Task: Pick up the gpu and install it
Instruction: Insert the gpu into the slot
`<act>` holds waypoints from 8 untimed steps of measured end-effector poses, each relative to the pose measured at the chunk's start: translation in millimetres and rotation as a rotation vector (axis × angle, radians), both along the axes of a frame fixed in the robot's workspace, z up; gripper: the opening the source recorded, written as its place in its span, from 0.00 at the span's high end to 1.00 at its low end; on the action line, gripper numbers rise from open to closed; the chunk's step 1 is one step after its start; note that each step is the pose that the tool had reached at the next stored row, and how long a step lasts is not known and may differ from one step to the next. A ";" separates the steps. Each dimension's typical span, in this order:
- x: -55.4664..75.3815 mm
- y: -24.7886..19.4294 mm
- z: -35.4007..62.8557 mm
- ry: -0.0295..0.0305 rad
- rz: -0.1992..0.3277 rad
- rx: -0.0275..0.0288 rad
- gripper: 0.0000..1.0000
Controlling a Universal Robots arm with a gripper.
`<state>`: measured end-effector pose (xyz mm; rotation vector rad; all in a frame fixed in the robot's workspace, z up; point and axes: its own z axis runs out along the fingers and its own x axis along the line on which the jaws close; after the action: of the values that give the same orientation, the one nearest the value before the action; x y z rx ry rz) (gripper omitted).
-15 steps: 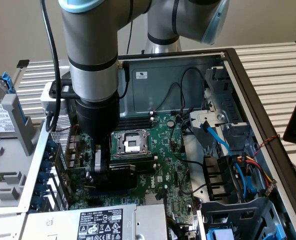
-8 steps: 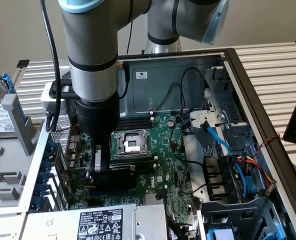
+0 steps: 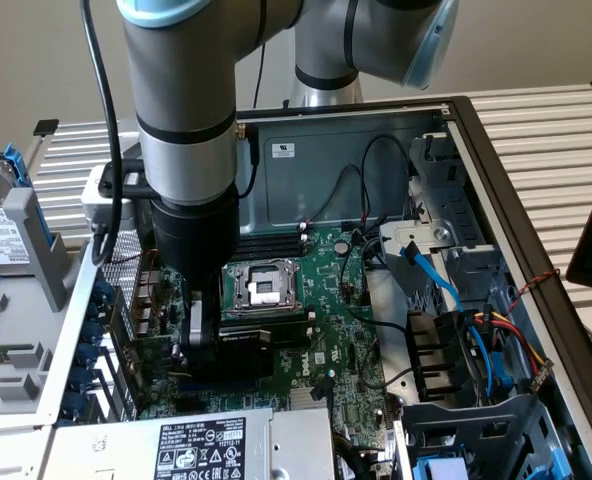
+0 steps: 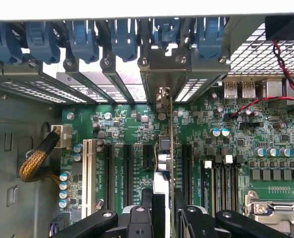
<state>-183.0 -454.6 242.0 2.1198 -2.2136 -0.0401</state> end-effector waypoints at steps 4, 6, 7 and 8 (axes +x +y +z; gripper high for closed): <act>0.0 0.0 -0.6 -0.0001 0.000 0.0014 0.73; 0.0 0.0 -0.7 0.0000 0.000 0.0017 0.73; 0.0 0.0 -0.9 -0.0001 0.000 0.0019 0.73; 0.0 0.0 -1.0 0.0000 0.000 0.0020 0.73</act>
<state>-183.0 -454.6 241.0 2.1207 -2.2146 -0.0423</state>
